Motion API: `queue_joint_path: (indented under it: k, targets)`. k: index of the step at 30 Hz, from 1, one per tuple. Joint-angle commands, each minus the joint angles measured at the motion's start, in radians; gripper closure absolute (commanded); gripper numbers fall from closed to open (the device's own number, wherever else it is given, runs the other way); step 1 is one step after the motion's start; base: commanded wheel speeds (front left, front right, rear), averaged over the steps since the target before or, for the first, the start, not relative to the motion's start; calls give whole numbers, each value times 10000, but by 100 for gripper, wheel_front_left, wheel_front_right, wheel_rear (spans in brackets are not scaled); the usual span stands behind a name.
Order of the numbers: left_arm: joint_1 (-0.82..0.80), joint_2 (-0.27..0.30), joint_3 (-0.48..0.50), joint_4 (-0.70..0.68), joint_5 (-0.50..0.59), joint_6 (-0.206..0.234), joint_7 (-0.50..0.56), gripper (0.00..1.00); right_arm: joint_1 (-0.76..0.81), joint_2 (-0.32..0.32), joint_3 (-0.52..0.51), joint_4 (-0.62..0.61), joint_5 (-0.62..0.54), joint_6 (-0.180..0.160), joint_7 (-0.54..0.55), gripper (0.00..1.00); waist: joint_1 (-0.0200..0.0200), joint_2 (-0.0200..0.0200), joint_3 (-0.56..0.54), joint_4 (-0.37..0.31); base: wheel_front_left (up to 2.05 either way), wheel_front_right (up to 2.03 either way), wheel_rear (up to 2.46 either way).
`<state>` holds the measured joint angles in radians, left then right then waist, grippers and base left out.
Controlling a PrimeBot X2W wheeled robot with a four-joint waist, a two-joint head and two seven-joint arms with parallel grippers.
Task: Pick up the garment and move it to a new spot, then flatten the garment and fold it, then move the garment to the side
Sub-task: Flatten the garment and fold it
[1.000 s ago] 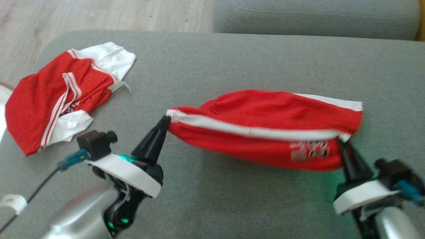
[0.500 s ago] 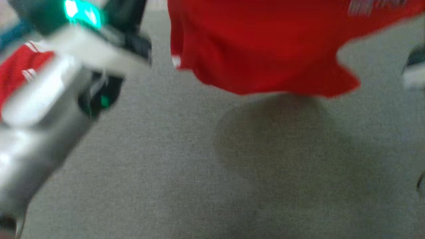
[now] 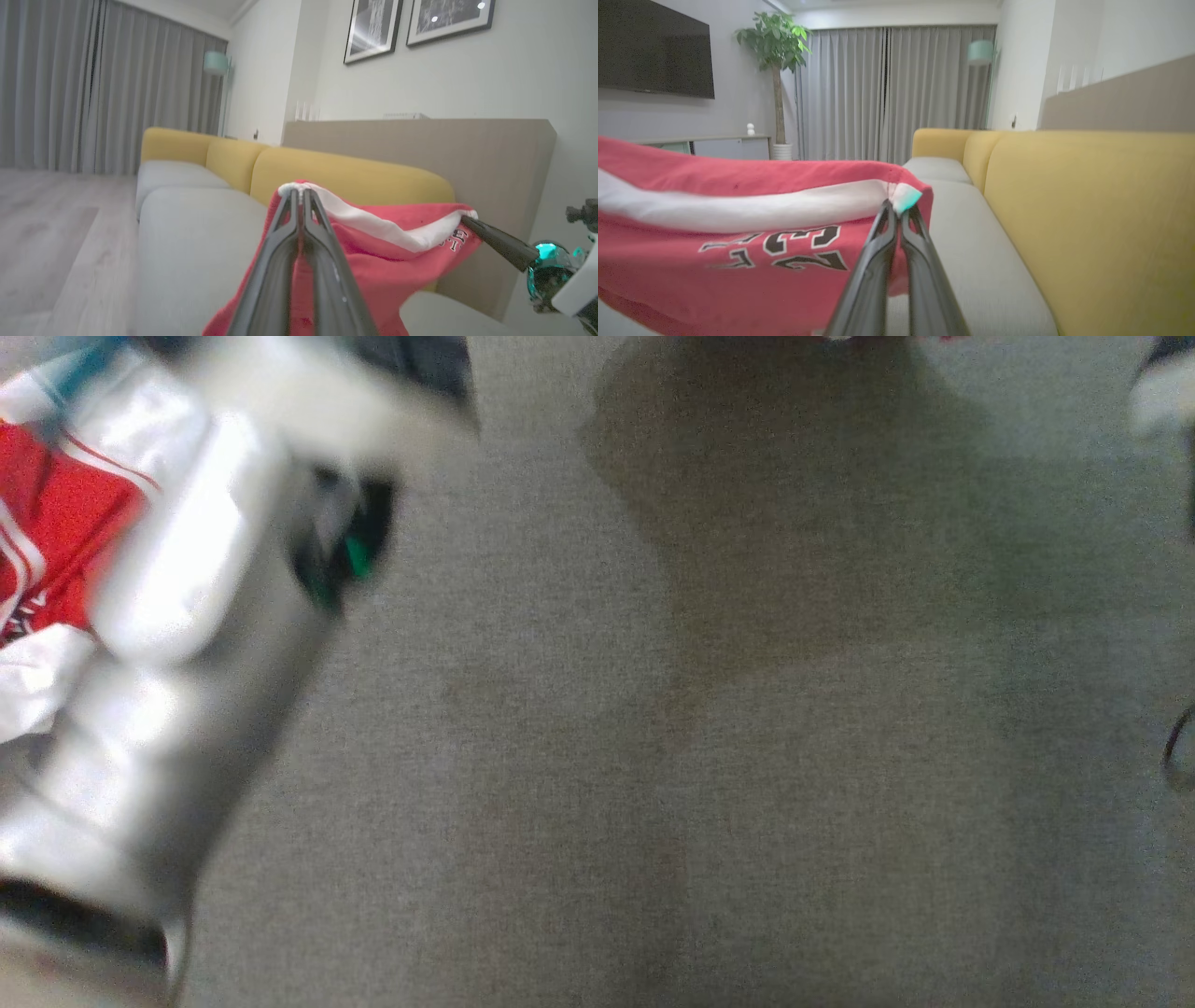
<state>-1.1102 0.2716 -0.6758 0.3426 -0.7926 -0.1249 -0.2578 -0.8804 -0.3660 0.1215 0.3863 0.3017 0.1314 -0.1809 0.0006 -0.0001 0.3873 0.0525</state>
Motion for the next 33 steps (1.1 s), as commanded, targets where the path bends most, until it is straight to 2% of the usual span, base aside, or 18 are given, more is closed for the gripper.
queue_joint_path:
  k: [1, 5, 9, 15, 20, 26, 33]
  targets:
    - [364, 408, 182, -396, -33, -52, -37, 100, 597, 16, 138, -218, 126, -7, -146, 100, -6, 1, -257, 11, 0, 0, 0]
    - [2535, 607, 24, -900, -58, -55, -38, 100, 2183, 98, 66, -114, 386, -7, -422, 100, -6, 1, -770, -72, 0, 0, 0]
    - [4910, 601, 430, -1494, 282, -55, -38, 100, 3857, 273, -131, -414, 446, -7, -590, 100, -6, 1, -1366, -221, 0, 0, 0]
    - [7990, 332, 578, -2066, 866, -56, -39, 100, 6407, 515, -677, -1266, 179, -7, -491, 100, -6, 1, -2362, -217, 0, 0, 0]
    - [9713, 185, 405, -2433, 988, -56, -39, 100, 8448, 890, -1255, -2460, -90, -7, -151, 100, -6, 1, -2994, -64, 0, 0, 0]
    - [10122, -54, 301, -2674, 1049, -57, -39, 100, 9369, 1280, -1655, -3563, -260, -7, 373, 100, -6, 1, -2884, 219, 0, 0, 0]
    - [8566, -713, 264, -2052, 822, -57, -39, 100, 8245, 1084, -1671, -3242, -549, -7, 863, 100, -6, 1, -1977, 652, 0, 0, 0]
